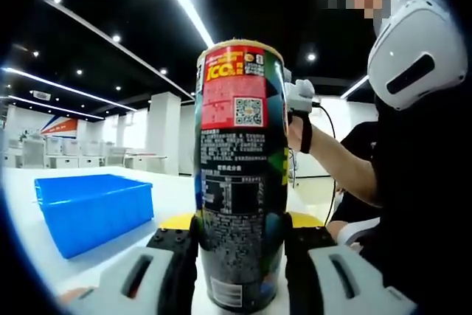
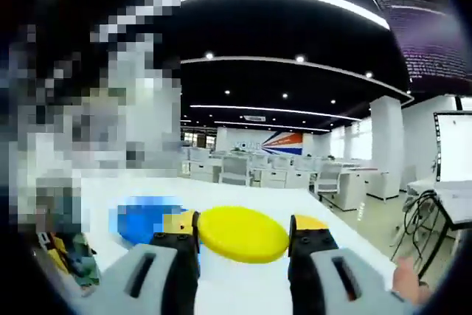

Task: Open the lid of the chip container on the table, take out the chips, place them into the box in front of the container, and close the lid

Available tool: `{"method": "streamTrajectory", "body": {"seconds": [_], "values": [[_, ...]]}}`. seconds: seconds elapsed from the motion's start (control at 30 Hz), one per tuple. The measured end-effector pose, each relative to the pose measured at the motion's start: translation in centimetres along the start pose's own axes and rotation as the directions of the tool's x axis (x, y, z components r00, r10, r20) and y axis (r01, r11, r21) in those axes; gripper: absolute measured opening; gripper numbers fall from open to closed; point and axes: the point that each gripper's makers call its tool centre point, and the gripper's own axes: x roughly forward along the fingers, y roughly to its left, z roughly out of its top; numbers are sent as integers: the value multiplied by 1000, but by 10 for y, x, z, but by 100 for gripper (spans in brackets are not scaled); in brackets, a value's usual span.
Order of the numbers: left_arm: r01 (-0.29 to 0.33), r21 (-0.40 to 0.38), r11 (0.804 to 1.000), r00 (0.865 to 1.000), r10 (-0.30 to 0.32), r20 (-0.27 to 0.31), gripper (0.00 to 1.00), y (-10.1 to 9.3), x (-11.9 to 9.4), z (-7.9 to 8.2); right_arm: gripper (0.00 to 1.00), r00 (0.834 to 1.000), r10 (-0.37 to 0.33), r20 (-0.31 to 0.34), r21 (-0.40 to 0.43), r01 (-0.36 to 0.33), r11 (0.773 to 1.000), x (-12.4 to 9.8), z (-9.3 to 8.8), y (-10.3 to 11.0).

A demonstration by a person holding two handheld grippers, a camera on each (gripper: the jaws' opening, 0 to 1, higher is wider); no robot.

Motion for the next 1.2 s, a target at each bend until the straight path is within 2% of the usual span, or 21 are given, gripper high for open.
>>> {"method": "streamTrajectory", "body": {"seconds": [0.13,0.53,0.6,0.63,0.67,0.93,1.0,1.2], "values": [[-1,0,1000,1000,1,-1,47,0,0,0,41,999,-26,-26,-7,26,1000,3,-15,-10],[-3,-3,1000,1000,3,-2,47,1,-1,-1,41,993,-60,-102,48,66,997,13,-64,-32],[-3,-4,1000,1000,3,-2,47,1,-1,-1,41,988,-98,-121,19,101,995,13,-77,-39],[-4,-3,1000,1000,4,-2,47,1,0,-1,41,983,-137,-120,-32,134,990,13,-82,-45],[-4,-2,1000,1000,4,-2,47,1,0,-1,41,982,-147,-119,-53,142,989,14,-87,-47],[-5,-1,1000,1000,5,-5,47,1,0,-2,42,973,-156,-173,-47,150,988,19,-136,-50],[-6,0,1000,1000,6,-6,47,0,0,-2,42,966,-163,-203,-44,157,987,20,-149,-51],[-7,1,1000,1000,7,-7,47,0,0,-2,42,959,-157,-236,-11,159,987,22,-170,-52]]}}
